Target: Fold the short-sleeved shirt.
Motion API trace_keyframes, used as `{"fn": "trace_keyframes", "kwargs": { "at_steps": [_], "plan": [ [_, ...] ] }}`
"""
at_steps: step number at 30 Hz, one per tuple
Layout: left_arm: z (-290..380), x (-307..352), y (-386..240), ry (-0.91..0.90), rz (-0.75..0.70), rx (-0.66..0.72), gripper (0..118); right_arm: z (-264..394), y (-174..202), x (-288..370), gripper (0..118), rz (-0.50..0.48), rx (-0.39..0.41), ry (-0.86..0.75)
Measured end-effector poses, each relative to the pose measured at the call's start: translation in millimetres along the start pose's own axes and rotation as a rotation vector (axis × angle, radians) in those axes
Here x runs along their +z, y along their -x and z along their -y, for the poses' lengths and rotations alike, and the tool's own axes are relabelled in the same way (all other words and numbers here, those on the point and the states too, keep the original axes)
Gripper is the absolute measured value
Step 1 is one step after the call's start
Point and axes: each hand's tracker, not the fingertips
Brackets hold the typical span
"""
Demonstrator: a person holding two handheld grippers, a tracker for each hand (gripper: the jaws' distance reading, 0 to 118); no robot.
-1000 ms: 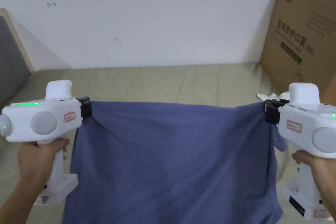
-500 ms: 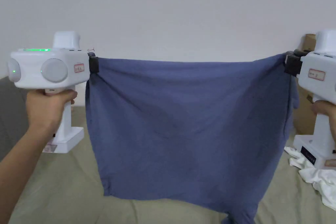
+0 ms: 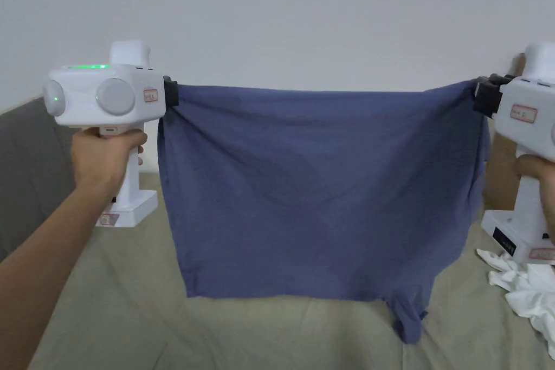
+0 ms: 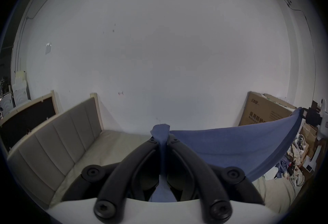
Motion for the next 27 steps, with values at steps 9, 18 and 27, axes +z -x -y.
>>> {"fn": "trace_keyframes", "kwargs": {
  "at_steps": [9,18,27],
  "plan": [
    [113,-58,-13,0.157,0.013,-0.016,9,125,-16,-36,10,0.033,-0.015,0.178],
    [241,-28,-1,0.337,0.032,0.051,9,230,-29,18,10,0.014,-0.126,0.307],
    [332,72,20,0.45,0.045,0.065,9,294,-31,143,10,-0.043,-0.184,0.394]
  ]
}}
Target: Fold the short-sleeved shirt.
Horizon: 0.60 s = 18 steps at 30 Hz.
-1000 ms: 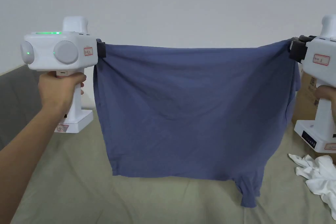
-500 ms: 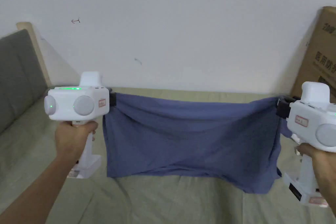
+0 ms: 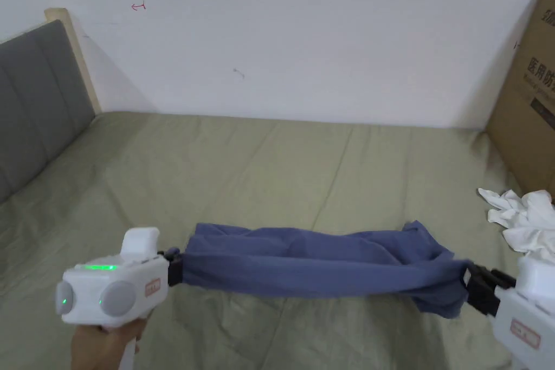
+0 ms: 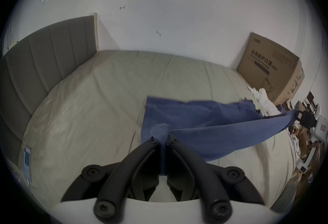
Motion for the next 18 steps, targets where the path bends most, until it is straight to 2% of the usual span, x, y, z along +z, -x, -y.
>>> {"fn": "trace_keyframes", "kwargs": {
  "at_steps": [5,10,18],
  "plan": [
    [58,36,7,0.043,-0.018,0.004,9,54,1,56,10,-0.016,-0.035,0.035],
    [107,68,14,0.088,-0.036,0.019,9,102,6,104,10,-0.025,-0.024,0.088],
    [166,109,21,0.123,-0.056,0.049,9,155,10,152,10,-0.025,-0.056,0.17]
  ]
}}
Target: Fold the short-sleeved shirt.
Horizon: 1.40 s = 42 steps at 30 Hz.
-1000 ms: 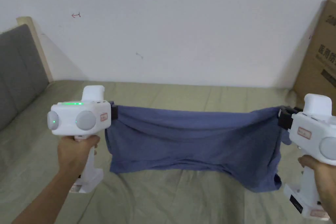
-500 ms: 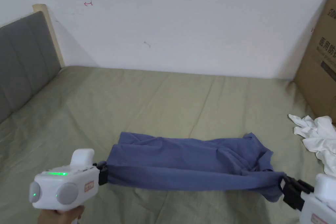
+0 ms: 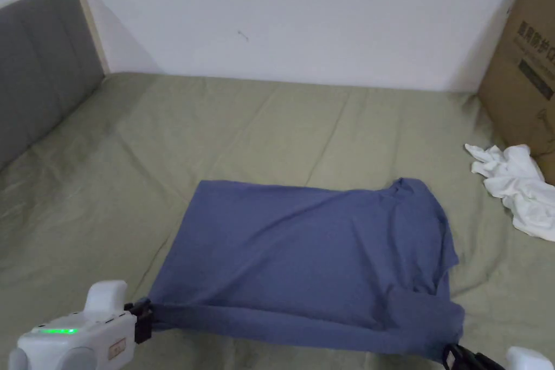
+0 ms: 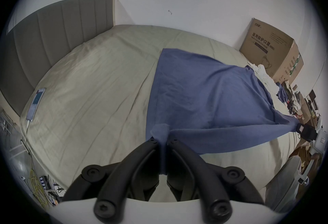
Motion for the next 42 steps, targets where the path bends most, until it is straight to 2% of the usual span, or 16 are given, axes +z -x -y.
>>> {"fn": "trace_keyframes", "kwargs": {
  "at_steps": [8,14,15,16,17,18,19,20,21,26,30,38,40,41,42],
  "plan": [
    [41,-18,4,0.089,-0.02,0.015,9,39,-9,-14,10,0.082,-0.055,0.134],
    [55,-29,-6,0.1,-0.055,-0.049,9,57,-10,-41,10,0.186,-0.058,0.304],
    [53,-28,-7,0.103,-0.06,-0.051,12,58,-9,-39,12,0.18,-0.063,0.29],
    [50,-26,-8,0.11,-0.056,-0.05,21,56,-7,-36,16,0.185,-0.062,0.286],
    [48,-23,-8,0.116,-0.047,-0.045,37,54,-5,-33,26,0.189,-0.059,0.284],
    [44,-17,-10,0.122,-0.038,-0.039,69,50,-3,-31,54,0.207,-0.045,0.288],
    [41,-15,-13,0.13,-0.049,-0.027,86,47,-2,-28,77,0.222,-0.029,0.289],
    [38,-12,-16,0.141,-0.07,-0.016,87,42,-1,-24,91,0.217,-0.024,0.282],
    [34,-6,-18,0.13,-0.066,-0.008,87,35,1,-18,96,0.204,-0.016,0.255],
    [0,32,-27,-0.007,0.019,0.058,95,-21,22,15,100,0.181,0.033,0.051],
    [-33,66,-42,-0.167,0.032,0.051,100,-68,41,39,102,0.166,0.105,-0.117],
    [-74,100,-76,-0.419,-0.055,-0.056,100,-119,78,60,101,0.208,0.194,-0.3],
    [-76,103,-82,-0.438,-0.06,-0.047,100,-122,84,60,92,0.234,0.205,-0.334],
    [-76,105,-83,-0.448,-0.054,-0.045,98,-122,87,60,82,0.238,0.21,-0.341],
    [-75,105,-84,-0.468,-0.04,-0.042,86,-122,89,60,63,0.248,0.215,-0.346]
  ]
}}
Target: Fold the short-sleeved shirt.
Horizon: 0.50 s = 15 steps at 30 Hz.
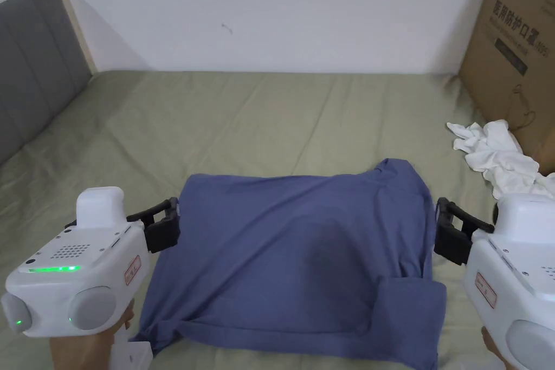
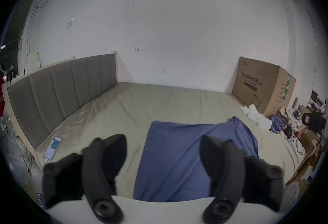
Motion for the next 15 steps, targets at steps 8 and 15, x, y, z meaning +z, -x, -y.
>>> {"fn": "trace_keyframes", "kwargs": {
  "at_steps": [8,15],
  "plan": [
    [18,0,5,0.072,0.038,0.005,3,8,7,-1,3,0.019,0.0,-0.014],
    [63,-19,36,0.295,-0.006,0.059,3,19,3,-5,3,-0.003,-0.031,0.028]
  ]
}}
